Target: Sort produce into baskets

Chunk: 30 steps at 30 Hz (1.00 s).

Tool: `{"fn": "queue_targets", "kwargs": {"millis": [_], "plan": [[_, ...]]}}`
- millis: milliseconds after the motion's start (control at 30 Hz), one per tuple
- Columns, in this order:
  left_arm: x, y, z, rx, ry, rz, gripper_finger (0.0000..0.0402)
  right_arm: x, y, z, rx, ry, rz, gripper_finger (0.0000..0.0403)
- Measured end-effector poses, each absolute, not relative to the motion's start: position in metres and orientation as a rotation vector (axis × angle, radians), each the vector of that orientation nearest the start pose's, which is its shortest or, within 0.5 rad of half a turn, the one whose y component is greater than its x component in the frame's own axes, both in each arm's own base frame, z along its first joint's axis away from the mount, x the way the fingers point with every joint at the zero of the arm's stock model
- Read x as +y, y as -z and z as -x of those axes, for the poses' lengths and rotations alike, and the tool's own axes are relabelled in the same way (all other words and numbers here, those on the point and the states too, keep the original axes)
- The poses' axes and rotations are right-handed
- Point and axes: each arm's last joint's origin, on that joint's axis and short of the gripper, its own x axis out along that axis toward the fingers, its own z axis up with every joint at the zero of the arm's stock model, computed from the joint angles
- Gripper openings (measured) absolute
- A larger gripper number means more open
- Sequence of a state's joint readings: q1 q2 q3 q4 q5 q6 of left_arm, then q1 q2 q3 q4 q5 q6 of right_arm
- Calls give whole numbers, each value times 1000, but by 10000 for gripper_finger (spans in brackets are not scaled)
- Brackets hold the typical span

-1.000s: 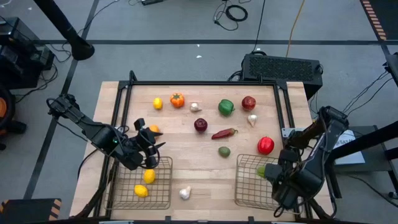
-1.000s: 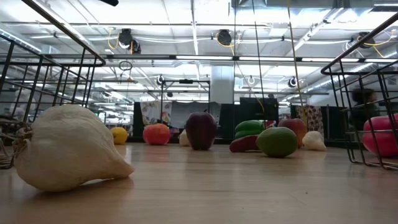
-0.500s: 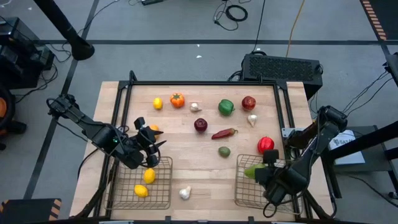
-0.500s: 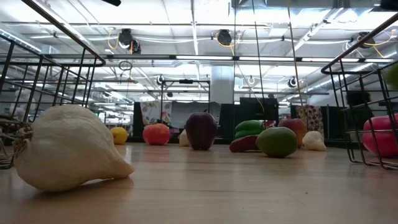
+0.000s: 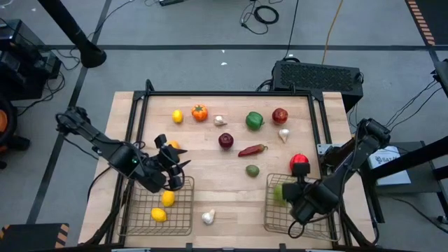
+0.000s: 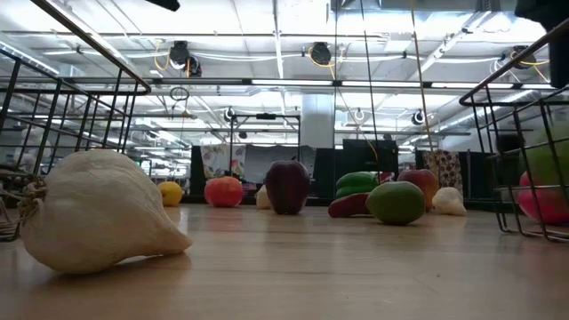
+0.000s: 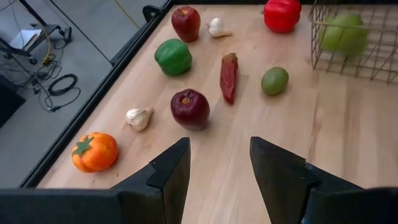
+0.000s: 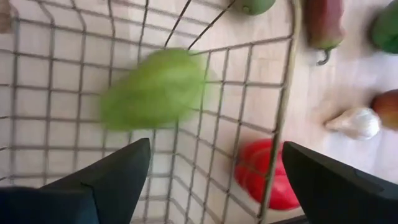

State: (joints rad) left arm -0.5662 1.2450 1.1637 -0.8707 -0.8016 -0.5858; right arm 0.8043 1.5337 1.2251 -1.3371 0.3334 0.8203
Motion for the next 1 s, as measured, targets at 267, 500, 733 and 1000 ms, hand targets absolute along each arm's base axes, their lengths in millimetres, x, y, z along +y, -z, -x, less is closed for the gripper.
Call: {"fn": "queue_targets", "kwargs": {"millis": [267, 500, 733, 1000], "plan": [[-107, -318, -233, 605, -405, -101, 174, 181, -284, -193, 1234, 230, 176, 354], [-106, -318, -265, 507, -389, -165, 174, 183, -344, -208, 871, 302, 201, 354], [-88, -305, -291, 502, -471, -135, 174, 167, -379, -231, 583, 469, 389, 354], [-44, -283, -318, 628, -449, -75, 194, 139, -362, -249, 622, 611, 367, 354]]}}
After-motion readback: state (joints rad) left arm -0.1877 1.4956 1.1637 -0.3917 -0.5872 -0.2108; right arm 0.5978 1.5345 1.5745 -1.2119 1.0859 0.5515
